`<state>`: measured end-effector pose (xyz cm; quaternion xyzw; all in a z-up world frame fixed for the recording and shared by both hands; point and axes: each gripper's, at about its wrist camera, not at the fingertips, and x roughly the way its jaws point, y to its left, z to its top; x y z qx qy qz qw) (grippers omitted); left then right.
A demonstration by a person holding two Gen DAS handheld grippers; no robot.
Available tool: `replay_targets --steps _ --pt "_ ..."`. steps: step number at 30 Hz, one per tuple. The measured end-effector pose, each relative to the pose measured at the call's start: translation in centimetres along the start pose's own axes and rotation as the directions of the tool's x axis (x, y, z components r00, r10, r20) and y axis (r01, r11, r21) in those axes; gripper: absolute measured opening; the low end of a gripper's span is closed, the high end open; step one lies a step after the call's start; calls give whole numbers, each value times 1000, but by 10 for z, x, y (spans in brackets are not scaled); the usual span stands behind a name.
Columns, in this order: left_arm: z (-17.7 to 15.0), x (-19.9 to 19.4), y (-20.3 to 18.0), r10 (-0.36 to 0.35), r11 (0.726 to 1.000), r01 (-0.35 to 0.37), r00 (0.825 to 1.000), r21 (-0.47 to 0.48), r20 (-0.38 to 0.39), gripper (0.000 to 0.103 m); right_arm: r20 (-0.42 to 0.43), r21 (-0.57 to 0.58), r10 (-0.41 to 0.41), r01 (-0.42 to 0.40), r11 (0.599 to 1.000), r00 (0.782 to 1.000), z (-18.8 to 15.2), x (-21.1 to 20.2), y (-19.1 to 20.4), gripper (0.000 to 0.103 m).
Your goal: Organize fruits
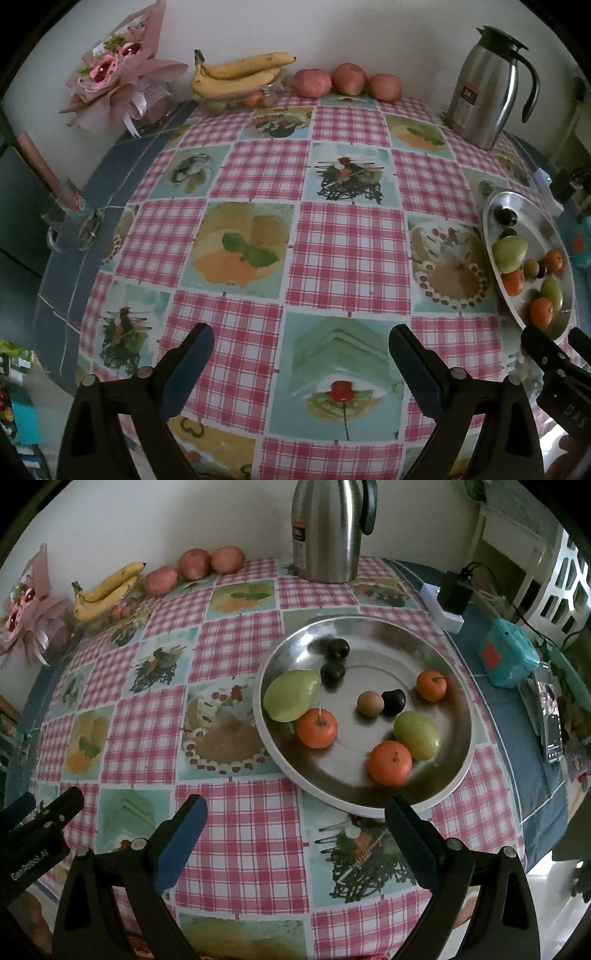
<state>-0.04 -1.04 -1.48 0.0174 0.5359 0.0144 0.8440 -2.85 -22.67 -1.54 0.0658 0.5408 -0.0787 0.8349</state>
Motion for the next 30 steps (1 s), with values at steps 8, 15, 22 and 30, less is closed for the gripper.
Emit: replay_targets --steps 8,15,22,30 --pt "0 -2 0 1 1000 -1 1000 0 11 97 6 -4 4 -4 1000 1000 0 -1 1 97" --pt "0 -3 0 2 1000 -2 1000 1 16 97 9 -1 8 -8 1000 1000 -1 -2 1 97" --pt "0 -3 0 4 1000 -4 1000 -1 17 97 10 0 11 -11 1000 1000 -1 -2 1 97" --pt "0 -8 1 7 1000 -7 999 0 40 97 10 0 10 -10 1000 1000 -1 -2 0 97"
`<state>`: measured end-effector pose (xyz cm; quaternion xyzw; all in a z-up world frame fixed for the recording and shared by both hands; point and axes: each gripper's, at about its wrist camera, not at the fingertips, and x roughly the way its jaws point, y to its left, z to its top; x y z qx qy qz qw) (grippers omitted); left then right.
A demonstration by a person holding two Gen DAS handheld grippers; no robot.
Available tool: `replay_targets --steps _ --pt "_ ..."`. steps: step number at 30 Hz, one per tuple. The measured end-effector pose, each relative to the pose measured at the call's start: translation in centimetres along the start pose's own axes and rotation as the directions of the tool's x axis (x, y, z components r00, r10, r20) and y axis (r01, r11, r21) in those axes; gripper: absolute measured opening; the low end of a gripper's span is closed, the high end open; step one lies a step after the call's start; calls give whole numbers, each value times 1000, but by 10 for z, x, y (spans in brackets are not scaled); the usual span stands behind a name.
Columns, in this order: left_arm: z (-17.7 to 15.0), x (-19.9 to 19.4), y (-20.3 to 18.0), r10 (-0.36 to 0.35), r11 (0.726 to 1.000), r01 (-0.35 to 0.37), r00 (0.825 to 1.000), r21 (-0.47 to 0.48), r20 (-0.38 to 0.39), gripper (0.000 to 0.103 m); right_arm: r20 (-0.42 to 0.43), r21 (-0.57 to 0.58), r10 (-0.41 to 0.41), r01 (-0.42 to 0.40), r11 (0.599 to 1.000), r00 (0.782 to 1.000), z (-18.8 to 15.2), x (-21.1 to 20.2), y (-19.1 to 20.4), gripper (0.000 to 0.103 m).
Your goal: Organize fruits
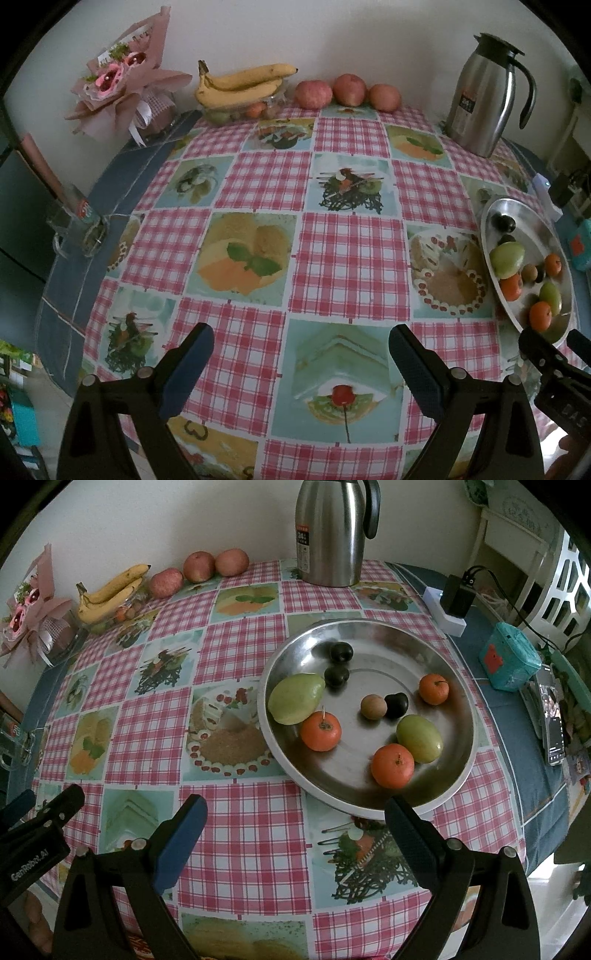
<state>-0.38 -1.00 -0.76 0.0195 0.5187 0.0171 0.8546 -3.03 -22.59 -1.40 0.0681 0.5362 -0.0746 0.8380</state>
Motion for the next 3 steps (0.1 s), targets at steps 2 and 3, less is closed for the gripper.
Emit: replay_targets --steps 2,3 --pt "0 0 0 1 1000 -1 1000 4 0 97 -1 0 0 0 1000 1000 0 0 0 97" --pt "0 0 0 0 1000 0 1000 4 -1 97 0 1 0 0 1000 1000 0 0 0 97"
